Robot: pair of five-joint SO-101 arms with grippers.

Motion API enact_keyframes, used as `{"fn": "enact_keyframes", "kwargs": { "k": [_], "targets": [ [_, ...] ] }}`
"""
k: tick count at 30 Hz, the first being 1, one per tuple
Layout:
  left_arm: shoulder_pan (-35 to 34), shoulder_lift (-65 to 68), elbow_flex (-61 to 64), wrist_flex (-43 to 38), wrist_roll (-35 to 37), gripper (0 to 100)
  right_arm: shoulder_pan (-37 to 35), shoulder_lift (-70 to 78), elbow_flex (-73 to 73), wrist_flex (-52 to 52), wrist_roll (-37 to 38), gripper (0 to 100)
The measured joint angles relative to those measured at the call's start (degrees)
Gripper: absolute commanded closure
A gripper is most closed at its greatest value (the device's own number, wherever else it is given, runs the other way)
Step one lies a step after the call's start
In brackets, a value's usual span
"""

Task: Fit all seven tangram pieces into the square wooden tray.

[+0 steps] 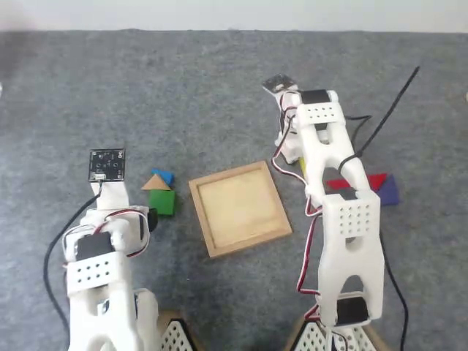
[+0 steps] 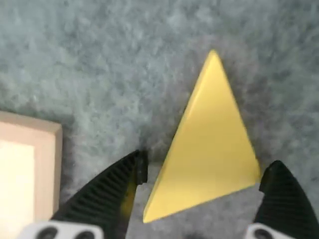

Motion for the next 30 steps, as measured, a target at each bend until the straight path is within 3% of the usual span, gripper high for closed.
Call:
{"fn": "enact_keyframes", "kwargs": {
  "k": [11,21,28,30],
  "targets": [
    [0.0,0.0,0.0,0.0,0.0,75,0.88,0.26,-0.09,-0.7,-0.18,64.1],
    [0.0,0.0,0.0,0.0,0.0,75,0.97,0.35,-0.44,0.26,-6.15,64.5],
    [0.0,0.0,0.0,0.0,0.0,75,1.05,0.35,-0.53,0.26,-6.86,87.9],
    [0.0,0.0,0.0,0.0,0.0,75,1.58,0.26,-0.7,0.26,-6.86,87.7]
  ]
}}
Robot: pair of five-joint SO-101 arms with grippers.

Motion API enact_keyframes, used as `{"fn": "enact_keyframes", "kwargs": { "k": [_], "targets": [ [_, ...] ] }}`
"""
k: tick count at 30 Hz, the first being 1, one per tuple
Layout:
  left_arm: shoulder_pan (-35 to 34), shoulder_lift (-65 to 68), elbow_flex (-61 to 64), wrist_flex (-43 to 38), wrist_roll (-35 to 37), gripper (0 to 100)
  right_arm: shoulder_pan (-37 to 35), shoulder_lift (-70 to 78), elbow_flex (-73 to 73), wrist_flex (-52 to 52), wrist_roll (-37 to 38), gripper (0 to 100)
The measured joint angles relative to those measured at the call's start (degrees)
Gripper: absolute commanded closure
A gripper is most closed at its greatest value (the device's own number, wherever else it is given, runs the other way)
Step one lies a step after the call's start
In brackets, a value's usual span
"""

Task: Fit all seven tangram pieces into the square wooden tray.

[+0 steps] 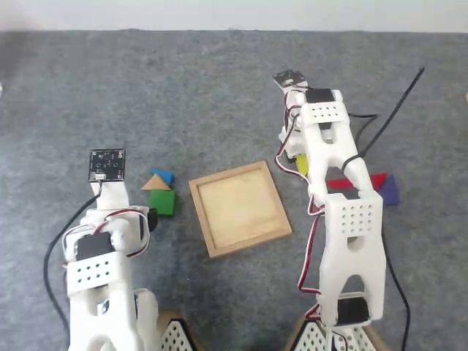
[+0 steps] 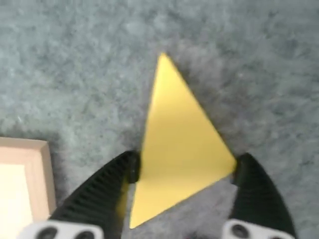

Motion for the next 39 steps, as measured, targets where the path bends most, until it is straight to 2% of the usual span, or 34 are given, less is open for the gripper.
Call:
{"fn": "enact_keyframes", "kwargs": {
  "k": [18,24,29,31,35,39],
  "targets": [
    [0.0,0.0,0.0,0.0,0.0,75,0.0,-3.52,-0.18,3.25,-0.09,85.9],
    [0.0,0.0,0.0,0.0,0.0,75,-5.1,-11.43,-0.18,8.88,-0.09,85.9],
    [0.0,0.0,0.0,0.0,0.0,75,-7.03,-13.36,-0.18,7.38,0.53,83.7],
    [0.0,0.0,0.0,0.0,0.0,75,-6.68,-13.36,-0.18,5.63,6.42,77.8],
    [0.0,0.0,0.26,-0.62,0.0,75,-6.77,-12.48,-0.18,5.54,23.21,64.2],
    [0.0,0.0,0.97,-2.11,0.0,75,-6.42,-10.11,-0.18,5.54,32.09,58.5]
  ]
}}
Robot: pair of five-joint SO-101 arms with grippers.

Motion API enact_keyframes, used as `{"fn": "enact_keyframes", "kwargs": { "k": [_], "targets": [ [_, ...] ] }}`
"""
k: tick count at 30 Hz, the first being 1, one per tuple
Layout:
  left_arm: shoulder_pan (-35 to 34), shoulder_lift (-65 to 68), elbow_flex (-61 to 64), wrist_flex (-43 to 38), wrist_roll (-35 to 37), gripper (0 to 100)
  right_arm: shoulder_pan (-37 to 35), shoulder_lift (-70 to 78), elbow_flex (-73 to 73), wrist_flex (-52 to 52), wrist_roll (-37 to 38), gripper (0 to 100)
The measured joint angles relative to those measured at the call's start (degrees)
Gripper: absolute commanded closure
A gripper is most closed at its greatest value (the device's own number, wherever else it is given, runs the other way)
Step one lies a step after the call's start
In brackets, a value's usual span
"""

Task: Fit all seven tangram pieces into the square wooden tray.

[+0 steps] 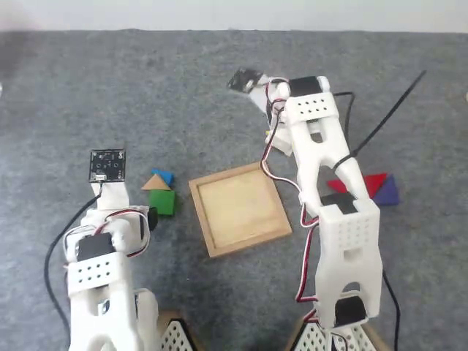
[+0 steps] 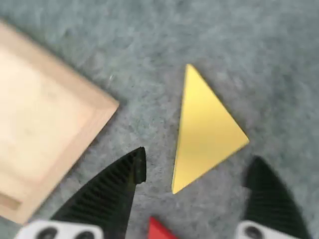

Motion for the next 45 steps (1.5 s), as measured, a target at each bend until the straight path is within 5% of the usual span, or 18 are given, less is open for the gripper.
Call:
{"fn": "enact_keyframes", "kwargs": {
  "k": [17,27,33,41,45],
  "targets": [
    [0.0,0.0,0.0,0.0,0.0,75,4.75,9.32,0.0,-8.35,4.4,59.6],
    [0.0,0.0,0.0,0.0,0.0,75,5.8,10.81,-0.18,-8.44,3.69,87.3],
    [0.0,0.0,0.0,0.0,0.0,75,6.42,10.81,-1.32,-5.27,3.78,86.8],
    [0.0,0.0,0.0,0.0,0.0,75,6.33,8.0,-0.53,-1.05,-5.19,86.4],
    [0.0,0.0,0.0,0.0,0.0,75,5.54,5.27,-0.44,-6.15,-5.63,76.8]
  ]
}}
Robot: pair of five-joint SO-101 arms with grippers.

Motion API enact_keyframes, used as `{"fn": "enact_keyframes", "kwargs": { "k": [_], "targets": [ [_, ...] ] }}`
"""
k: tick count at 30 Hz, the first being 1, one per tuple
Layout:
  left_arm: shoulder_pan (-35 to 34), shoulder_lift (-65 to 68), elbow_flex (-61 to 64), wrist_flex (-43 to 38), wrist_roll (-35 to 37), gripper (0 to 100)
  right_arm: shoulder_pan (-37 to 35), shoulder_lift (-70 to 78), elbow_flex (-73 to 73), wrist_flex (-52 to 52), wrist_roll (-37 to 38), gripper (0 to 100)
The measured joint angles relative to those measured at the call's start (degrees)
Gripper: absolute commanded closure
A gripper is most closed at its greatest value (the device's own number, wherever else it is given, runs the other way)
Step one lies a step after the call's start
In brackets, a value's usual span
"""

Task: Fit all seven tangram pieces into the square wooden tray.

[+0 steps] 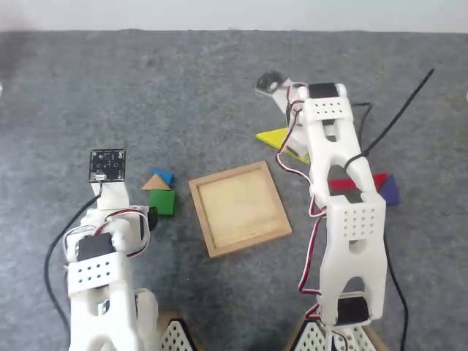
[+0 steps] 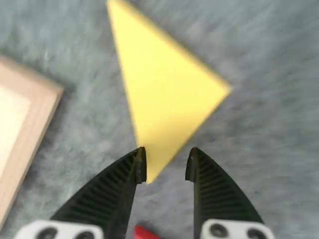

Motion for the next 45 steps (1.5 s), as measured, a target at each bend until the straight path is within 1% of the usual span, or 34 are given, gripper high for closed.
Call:
{"fn": "enact_keyframes", "kwargs": {
  "k": [3,5,7,10,12,13,15,19,24,28,33,37,40,42,45],
  "targets": [
    [0.0,0.0,0.0,0.0,0.0,75,-1.85,-0.35,0.0,-2.55,-0.88,65.7],
    [0.0,0.0,0.0,0.0,0.0,75,-2.2,-0.35,0.0,-5.27,-3.78,62.5],
    [0.0,0.0,0.0,0.0,0.0,75,-2.2,-0.35,0.0,-9.58,-9.67,65.3],
    [0.0,0.0,0.0,0.0,0.0,75,-2.2,-0.35,0.0,-15.65,-20.13,75.7],
    [0.0,0.0,0.0,0.0,0.0,75,-3.08,-0.26,0.0,-18.29,-23.65,81.8],
    [0.0,0.0,0.0,0.0,0.0,75,-3.6,-0.18,0.0,-19.6,-24.44,83.1],
    [0.0,0.0,0.0,0.0,0.0,75,-4.31,0.7,0.0,-21.54,-25.14,82.7],
    [0.0,0.0,0.0,0.0,0.0,75,-4.31,2.9,0.0,-21.71,-25.67,81.2],
    [0.0,0.0,0.0,0.0,0.0,75,-3.78,3.96,0.0,-14.33,-25.67,86.5],
    [0.0,0.0,0.0,0.0,0.0,75,-2.02,3.43,-0.18,-8.44,-28.4,86.4],
    [0.0,0.0,0.0,0.0,0.0,75,1.41,2.64,-0.18,-3.78,-32.0,86.4],
    [0.0,0.0,0.0,0.0,0.0,75,2.9,1.93,-0.09,0.26,-32.88,86.1],
    [0.0,0.0,0.0,0.0,0.0,75,2.9,0.97,-0.09,-0.7,-33.05,86.1],
    [0.0,0.0,0.0,0.0,0.0,75,1.76,-0.62,-0.09,-3.6,-33.05,86.1],
    [0.0,0.0,0.0,0.0,0.0,75,-1.41,-2.11,-0.09,-9.49,-34.99,86.1]
  ]
}}
